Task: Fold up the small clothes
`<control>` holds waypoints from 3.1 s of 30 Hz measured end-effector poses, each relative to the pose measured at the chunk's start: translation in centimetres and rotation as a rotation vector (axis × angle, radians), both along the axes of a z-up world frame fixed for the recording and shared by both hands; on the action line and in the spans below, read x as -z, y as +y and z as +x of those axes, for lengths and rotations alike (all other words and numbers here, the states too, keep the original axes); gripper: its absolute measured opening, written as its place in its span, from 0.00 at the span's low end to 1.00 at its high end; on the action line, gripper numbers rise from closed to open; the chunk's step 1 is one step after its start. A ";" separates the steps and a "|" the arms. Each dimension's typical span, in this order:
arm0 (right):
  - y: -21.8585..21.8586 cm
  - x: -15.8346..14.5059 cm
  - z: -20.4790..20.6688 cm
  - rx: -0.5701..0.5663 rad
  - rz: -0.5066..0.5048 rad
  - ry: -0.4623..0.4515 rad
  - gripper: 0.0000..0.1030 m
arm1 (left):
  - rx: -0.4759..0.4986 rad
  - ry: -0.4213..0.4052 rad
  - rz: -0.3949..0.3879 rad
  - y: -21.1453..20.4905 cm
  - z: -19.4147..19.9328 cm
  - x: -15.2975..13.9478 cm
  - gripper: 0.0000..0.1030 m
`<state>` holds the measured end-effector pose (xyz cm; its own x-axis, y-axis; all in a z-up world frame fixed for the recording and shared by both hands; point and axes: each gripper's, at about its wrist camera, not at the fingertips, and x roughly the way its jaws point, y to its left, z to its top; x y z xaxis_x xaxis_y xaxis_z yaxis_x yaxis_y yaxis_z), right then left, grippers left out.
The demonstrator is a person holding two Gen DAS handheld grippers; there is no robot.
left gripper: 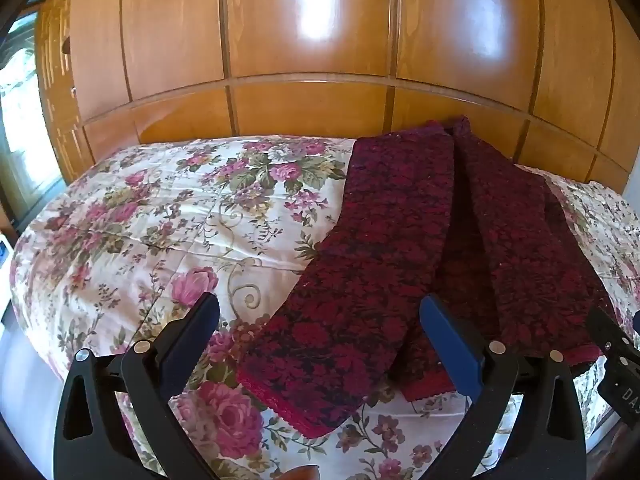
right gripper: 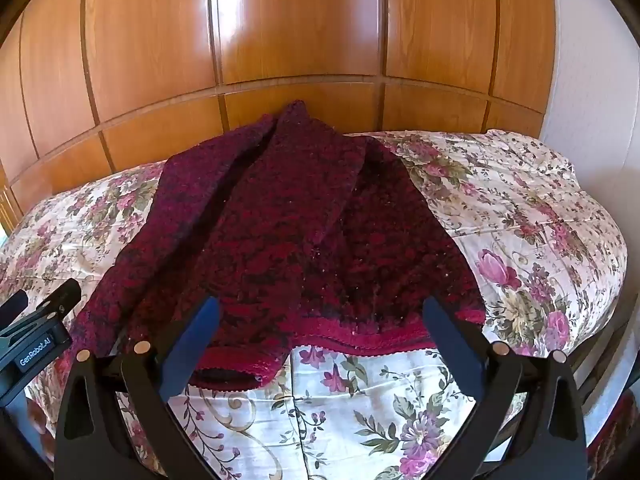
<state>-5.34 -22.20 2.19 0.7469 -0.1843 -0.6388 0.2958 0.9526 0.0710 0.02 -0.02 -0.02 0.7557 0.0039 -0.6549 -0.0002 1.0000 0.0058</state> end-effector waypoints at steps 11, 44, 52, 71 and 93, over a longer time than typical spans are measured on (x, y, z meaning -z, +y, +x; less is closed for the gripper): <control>0.4 0.0 0.2 -0.033 0.018 0.001 0.98 | -0.001 0.003 0.001 0.8 -0.8 0.7 0.97; 1.4 -0.3 0.3 -0.109 0.046 -0.004 0.98 | -0.026 0.020 0.024 2.1 0.0 1.4 0.97; 1.6 -0.4 0.4 -0.119 0.045 -0.006 0.98 | -0.030 0.023 0.021 2.4 0.2 1.4 0.97; 1.3 -1.6 -0.2 -0.097 0.001 -0.052 0.98 | 0.019 -0.066 0.005 1.6 -1.2 -0.7 0.97; 1.0 1.6 1.5 -0.226 0.132 0.080 0.67 | 0.096 0.101 0.116 4.0 -0.5 6.1 0.90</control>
